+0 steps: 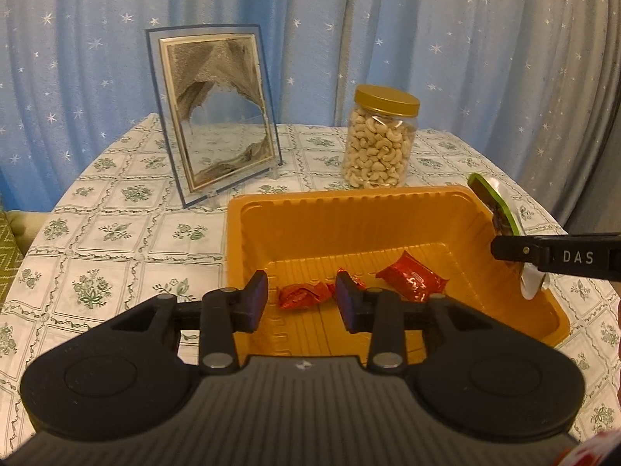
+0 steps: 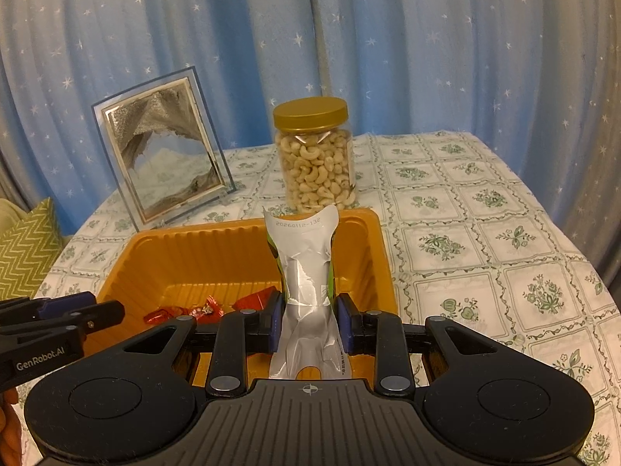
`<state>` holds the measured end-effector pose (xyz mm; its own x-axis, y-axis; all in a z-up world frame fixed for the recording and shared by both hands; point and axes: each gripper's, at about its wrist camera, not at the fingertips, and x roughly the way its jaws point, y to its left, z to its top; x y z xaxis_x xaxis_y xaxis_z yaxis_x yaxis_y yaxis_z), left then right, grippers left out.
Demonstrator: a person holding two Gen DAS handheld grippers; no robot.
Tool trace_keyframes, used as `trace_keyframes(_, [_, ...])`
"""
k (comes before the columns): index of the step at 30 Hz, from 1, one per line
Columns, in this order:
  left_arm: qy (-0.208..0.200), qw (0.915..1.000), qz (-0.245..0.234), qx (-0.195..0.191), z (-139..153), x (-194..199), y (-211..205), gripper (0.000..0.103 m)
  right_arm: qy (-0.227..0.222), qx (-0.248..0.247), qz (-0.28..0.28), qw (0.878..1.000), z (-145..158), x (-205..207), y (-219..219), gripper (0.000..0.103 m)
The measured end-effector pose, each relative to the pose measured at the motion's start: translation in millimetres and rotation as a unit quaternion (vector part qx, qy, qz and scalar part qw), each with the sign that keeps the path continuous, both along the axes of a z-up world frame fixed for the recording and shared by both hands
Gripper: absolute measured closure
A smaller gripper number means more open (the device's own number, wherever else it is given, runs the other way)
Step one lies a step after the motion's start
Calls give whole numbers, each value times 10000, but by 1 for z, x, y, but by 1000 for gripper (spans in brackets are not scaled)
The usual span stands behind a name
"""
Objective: Organize snacks
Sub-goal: 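Open the left tool and the right tool to release snacks into the tray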
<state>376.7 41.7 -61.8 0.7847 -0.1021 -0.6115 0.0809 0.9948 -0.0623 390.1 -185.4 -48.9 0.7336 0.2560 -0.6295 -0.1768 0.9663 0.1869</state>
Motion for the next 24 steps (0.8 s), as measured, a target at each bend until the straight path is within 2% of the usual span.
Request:
trace_keyframes(9, [-11, 10000, 28, -2, 0, -1, 3, 69, -1, 68, 108, 9999, -3, 2, 1, 72])
trace_keyframes(11, [-23, 10000, 29, 17, 0, -2, 2, 68, -99, 18, 92, 9999, -2, 0, 3, 66])
trace_keyframes(13, [-18, 10000, 23, 22, 0, -3, 3, 68, -164, 32, 49, 9998, 0, 0, 2, 45])
trace_keyframes(14, [-18, 10000, 22, 27, 0, -3, 3, 68, -204, 66, 7, 9998, 1, -1, 1, 43])
trace_keyframes(24, [-29, 10000, 1, 43, 2, -6, 1, 68, -262, 61, -65, 9996, 4, -3, -2, 43])
